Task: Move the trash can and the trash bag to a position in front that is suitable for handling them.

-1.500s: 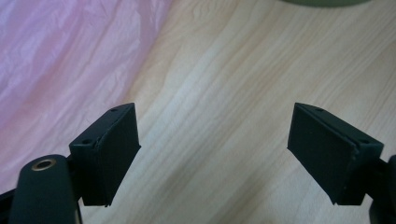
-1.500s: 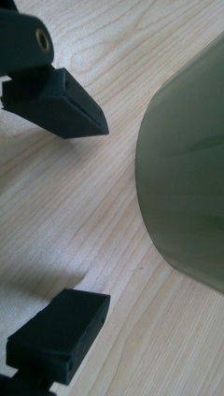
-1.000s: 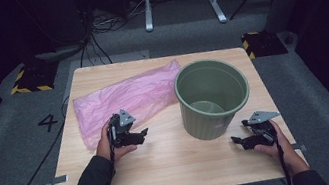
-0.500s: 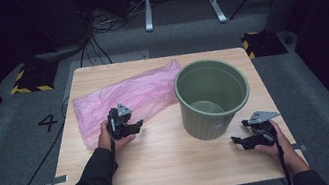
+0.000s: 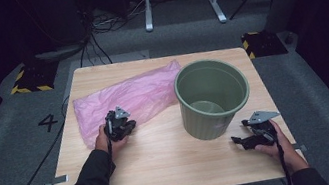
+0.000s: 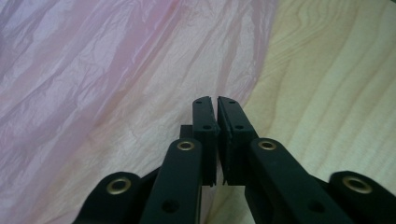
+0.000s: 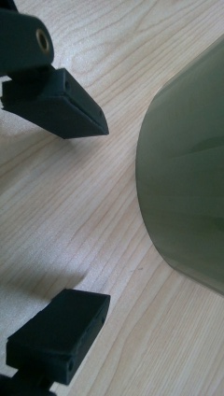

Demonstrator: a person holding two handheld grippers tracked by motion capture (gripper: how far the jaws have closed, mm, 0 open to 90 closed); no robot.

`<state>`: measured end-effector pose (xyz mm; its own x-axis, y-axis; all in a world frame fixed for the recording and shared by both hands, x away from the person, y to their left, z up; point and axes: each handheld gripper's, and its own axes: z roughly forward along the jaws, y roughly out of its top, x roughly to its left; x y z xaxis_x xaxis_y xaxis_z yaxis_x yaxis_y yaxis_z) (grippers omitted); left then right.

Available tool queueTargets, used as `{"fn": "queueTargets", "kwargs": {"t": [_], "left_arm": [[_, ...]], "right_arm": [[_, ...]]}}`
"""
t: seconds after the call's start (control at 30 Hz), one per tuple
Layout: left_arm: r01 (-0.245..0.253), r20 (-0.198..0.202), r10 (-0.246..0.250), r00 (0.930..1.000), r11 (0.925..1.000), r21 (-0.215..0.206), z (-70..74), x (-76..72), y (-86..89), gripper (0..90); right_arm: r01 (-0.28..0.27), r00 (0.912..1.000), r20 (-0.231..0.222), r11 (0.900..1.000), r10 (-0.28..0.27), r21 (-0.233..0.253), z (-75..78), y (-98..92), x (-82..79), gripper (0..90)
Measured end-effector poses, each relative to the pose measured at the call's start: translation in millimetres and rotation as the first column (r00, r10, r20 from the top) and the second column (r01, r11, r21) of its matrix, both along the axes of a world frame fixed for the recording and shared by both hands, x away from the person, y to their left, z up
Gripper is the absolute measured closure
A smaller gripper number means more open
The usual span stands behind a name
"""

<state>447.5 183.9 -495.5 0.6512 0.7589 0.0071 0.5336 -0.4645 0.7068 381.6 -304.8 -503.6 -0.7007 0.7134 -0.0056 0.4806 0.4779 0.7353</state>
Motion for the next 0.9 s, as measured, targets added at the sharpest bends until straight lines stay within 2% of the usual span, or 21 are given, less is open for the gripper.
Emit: {"fn": "queueTargets", "kwargs": {"t": [0.07, 0.3, 0.4, 0.5, 0.63, 0.67, 0.73, 0.8, 0.83, 0.9], "left_arm": [[0.004, -0.007, -0.004, 1.0, 1.0, -0.005, 0.0, -3.3, -0.7, 89.7], [0.029, -0.007, -0.029, 0.9996, 0.9992, 0.027, 2.1, -19.9, 2.5, 89.9], [0.07, -0.005, -0.07, 0.9975, 0.9973, 0.023, 1.7, -30.9, 5.7, 89.9], [0.086, -0.011, -0.086, 0.9963, 0.996, 0.023, 2.9, -41.4, 6.3, 89.7], [0.089, -0.003, -0.089, 0.996, 0.9954, 0.037, 4.1, -50.0, 3.7, 84.7], [0.071, 0.007, -0.071, 0.9975, 0.9966, 0.042, 4.7, -51.4, 2.0, 77.3], [0.052, 0.031, -0.054, 0.998, 0.9968, 0.061, 7.6, -52.5, -1.9, 56.8], [0.031, 0.052, -0.033, 0.9981, 0.9986, 0.043, 11.2, -51.1, -8.0, 33.9], [0.034, 0.059, -0.036, 0.9976, 0.9991, 0.026, 12.9, -49.0, -11.4, 25.8], [0.039, 0.081, -0.042, 0.9958, 0.9987, 0.033, 16.4, -44.6, -21.4, 20.8]], "right_arm": [[-0.002, 1.0, 0.001, 1.0, 0.002, -0.001, 0.0, 0.0, 0.9, 15.7], [-0.003, 1.0, 0.001, 1.0, 0.003, -0.001, -0.1, 0.5, 2.9, 15.8], [-0.003, 1.0, 0.001, 1.0, 0.003, 0.0, -0.1, 0.5, 3.0, 15.8], [-0.003, 1.0, 0.001, 1.0, 0.003, 0.0, -0.1, 0.5, 3.0, 15.8], [-0.003, 1.0, 0.001, 1.0, 0.003, 0.0, -0.1, 0.5, 3.0, 15.8], [-0.003, 1.0, 0.001, 1.0, 0.003, 0.0, -0.1, 0.5, 3.0, 15.8], [-0.003, 1.0, 0.001, 1.0, 0.003, -0.001, -0.1, 0.5, 3.0, 15.7], [-0.003, 1.0, 0.001, 1.0, 0.003, 0.0, -0.1, 0.5, 3.0, 15.7], [-0.003, 1.0, 0.001, 1.0, 0.003, 0.0, -0.1, 0.5, 3.0, 15.7], [-0.003, 1.0, 0.001, 1.0, 0.003, 0.0, -0.1, 0.5, 3.0, 15.8]]}}
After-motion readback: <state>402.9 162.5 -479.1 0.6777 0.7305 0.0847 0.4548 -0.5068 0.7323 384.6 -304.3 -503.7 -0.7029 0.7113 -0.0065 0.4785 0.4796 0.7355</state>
